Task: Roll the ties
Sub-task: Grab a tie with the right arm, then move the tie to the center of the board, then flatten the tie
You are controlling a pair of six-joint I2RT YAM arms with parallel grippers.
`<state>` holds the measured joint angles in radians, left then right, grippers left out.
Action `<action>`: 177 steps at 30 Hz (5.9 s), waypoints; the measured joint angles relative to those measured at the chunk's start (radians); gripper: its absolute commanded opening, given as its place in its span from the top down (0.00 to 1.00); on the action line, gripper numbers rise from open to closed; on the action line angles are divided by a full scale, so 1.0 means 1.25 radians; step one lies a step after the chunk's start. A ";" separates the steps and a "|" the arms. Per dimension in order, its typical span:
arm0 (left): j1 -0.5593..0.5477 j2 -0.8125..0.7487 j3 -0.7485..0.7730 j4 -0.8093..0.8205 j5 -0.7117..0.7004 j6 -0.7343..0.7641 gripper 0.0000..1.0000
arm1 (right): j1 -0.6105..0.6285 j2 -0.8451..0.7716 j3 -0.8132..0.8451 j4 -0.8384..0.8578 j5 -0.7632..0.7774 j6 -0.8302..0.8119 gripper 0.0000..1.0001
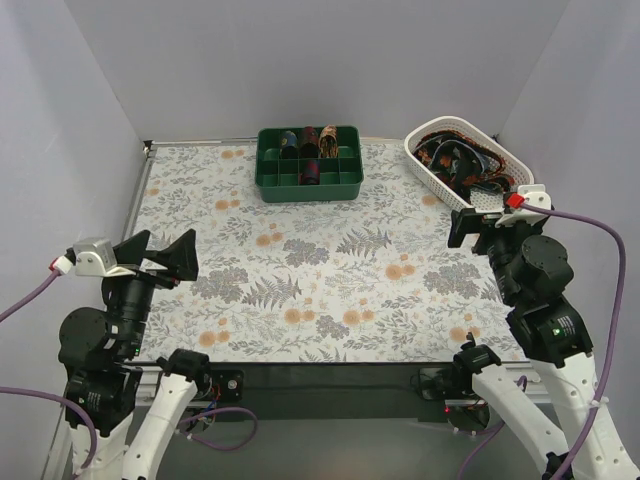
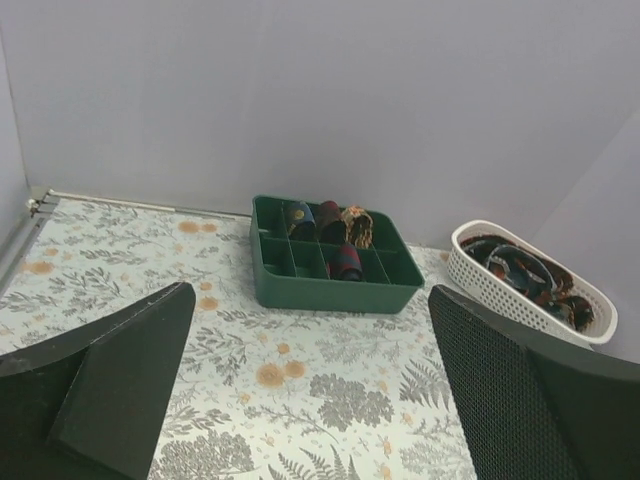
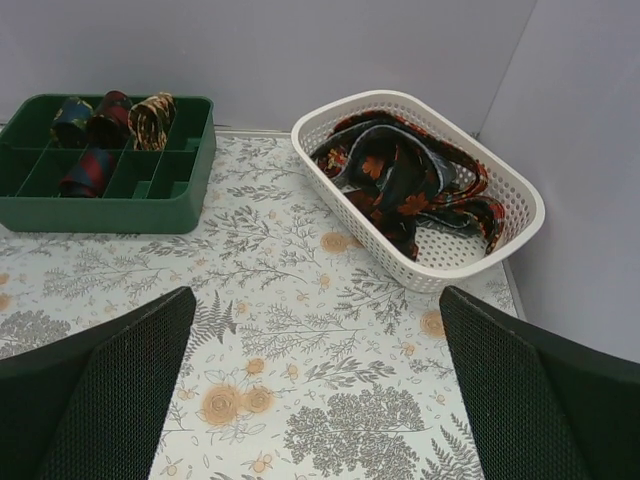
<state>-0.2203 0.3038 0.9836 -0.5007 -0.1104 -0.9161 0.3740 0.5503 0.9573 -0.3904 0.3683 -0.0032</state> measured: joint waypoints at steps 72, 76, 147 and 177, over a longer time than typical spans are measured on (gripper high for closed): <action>-0.025 0.179 -0.049 -0.076 0.006 -0.178 0.04 | -0.273 1.082 0.699 -0.134 0.067 0.267 0.99; -0.025 0.150 -0.049 -0.088 0.023 -0.177 0.04 | -0.237 0.984 0.686 -0.137 0.072 0.229 0.99; 0.024 0.584 -0.284 0.007 -0.065 -0.385 0.21 | 0.593 0.721 -0.190 0.487 0.359 -0.663 0.99; 0.139 0.794 -0.351 0.210 0.072 -0.256 1.00 | 0.570 0.744 -0.185 0.458 0.334 -0.666 0.99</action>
<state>-0.0467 1.2964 0.5449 -0.2382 -0.0208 -1.2358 1.0870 1.4803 0.7258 0.1825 0.7856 -0.8352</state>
